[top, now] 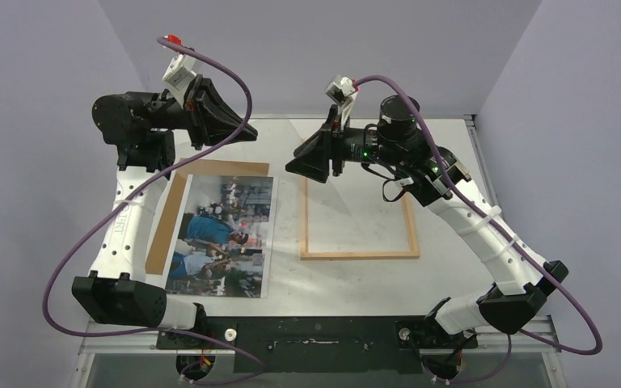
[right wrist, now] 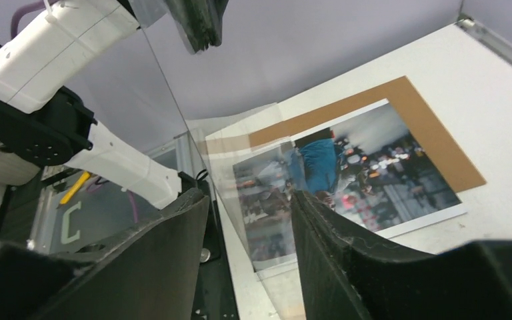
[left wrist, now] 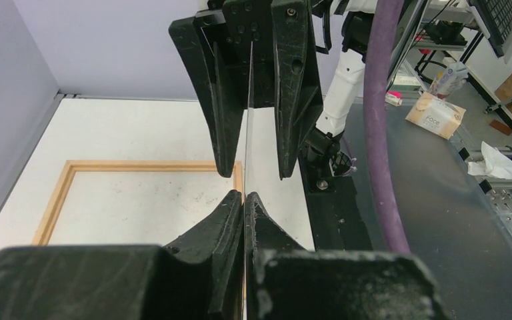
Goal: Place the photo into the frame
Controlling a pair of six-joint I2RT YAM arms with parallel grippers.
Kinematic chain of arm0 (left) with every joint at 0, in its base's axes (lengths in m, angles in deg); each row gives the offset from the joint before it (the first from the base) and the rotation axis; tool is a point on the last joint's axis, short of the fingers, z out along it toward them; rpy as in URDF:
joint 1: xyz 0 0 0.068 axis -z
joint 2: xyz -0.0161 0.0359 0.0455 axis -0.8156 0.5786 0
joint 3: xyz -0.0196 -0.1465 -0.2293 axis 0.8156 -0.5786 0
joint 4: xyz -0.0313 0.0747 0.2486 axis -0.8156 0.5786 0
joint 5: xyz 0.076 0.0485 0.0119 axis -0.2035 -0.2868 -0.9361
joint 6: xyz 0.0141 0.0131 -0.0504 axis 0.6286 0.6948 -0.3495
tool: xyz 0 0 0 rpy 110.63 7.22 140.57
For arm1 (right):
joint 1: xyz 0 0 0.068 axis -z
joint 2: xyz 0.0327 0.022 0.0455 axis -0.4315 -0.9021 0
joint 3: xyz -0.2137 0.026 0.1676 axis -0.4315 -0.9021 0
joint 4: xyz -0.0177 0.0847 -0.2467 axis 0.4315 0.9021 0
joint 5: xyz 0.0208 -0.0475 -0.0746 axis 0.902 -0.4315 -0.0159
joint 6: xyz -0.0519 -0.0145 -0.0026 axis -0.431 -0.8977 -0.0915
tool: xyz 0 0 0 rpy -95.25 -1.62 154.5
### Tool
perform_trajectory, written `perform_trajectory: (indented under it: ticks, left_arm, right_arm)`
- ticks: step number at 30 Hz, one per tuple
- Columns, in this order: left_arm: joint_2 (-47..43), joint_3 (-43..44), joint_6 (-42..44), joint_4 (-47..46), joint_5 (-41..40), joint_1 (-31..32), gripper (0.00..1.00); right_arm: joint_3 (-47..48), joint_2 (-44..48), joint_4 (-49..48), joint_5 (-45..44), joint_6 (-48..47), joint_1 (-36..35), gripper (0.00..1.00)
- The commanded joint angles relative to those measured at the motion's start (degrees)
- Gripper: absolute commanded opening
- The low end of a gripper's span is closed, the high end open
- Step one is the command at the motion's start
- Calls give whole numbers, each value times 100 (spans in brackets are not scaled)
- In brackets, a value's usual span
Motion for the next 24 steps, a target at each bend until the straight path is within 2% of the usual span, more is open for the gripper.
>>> perform_trajectory:
  ticks: [1,4,6,14,24]
  left_arm:
    - [-108,280,-16,-187,-55,-80,0]
    - [-114,281,-8,-156,-77,-120,0]
    - [-101,300,-12,-137,-90,-153,0]
    - [-125,301,80,-50,-302,-263,0]
    - [-280,230,680,578,-572,-367,0]
  right_arm:
    - [-58,184,-199,590,-3,53,43]
    - [-89,240,-170,695,18,67,28]
    - [-113,282,-116,700,-10,82,23]
    - [-199,294,75,656,-199,93,20]
    - [-292,248,137,715,-326,94,13]
